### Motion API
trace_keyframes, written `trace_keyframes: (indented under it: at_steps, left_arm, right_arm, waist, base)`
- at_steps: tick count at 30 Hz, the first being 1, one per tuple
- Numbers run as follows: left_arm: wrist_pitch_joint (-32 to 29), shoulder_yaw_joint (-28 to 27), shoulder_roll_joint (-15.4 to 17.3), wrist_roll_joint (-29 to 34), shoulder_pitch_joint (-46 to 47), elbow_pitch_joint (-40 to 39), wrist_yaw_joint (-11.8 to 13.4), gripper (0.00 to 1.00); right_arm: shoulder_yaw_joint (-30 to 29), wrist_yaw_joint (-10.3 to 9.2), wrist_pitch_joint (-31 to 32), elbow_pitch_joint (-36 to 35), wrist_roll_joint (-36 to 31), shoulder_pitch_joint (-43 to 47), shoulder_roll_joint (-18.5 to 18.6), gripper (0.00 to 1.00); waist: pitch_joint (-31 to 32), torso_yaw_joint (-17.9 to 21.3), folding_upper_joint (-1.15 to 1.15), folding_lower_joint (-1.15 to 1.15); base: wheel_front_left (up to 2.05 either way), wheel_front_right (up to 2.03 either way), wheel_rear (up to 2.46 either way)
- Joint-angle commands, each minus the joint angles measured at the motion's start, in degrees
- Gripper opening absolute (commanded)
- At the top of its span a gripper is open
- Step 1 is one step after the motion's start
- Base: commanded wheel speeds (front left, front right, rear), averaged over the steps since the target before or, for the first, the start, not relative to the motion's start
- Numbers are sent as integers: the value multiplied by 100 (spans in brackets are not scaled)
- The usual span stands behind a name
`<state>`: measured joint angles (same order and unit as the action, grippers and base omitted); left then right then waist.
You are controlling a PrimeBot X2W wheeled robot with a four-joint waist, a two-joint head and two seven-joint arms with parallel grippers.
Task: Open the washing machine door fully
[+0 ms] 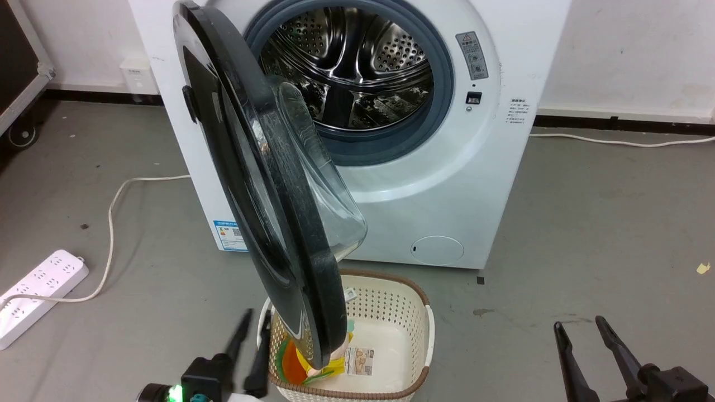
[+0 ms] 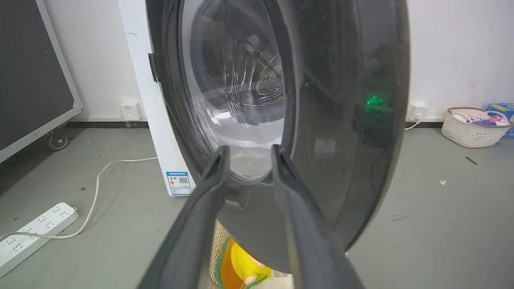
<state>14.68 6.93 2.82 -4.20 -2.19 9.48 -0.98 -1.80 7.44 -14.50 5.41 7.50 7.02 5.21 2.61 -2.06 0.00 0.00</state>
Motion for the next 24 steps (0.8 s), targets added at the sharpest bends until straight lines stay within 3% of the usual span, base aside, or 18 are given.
trace_keyframes:
  at_steps: [1,5,15,19,24]
  left_arm:
    - [32,23,16,2,-4,13,-30,0]
    - [32,-69,13,-114,37,-252,-3,0]
    - [32,-361,7,-633,488,-1817,275,0]
    - [32,-129,7,-693,826,-2136,343,0]
    - [31,509,7,-615,1075,-2021,202,0]
  right_arm:
    - [-33,5,-43,-29,-36,27,-36,100]
    - [-57,5,-46,-39,-34,20,-51,100]
    - [-23,5,-49,-36,-7,-31,-74,100]
    - [8,5,-49,-10,11,-53,-82,100]
    - [64,5,-49,31,38,-96,-94,100]
  waist:
    - [-11,-8,0,0]
    - [-22,-20,0,0]
    - [-9,20,0,0]
    - [-10,64,0,0]
    - [-46,172,0,0]
  base:
    - [0,0,0]
    - [0,0,0]
    - [0,0,0]
    - [0,0,0]
    - [0,0,0]
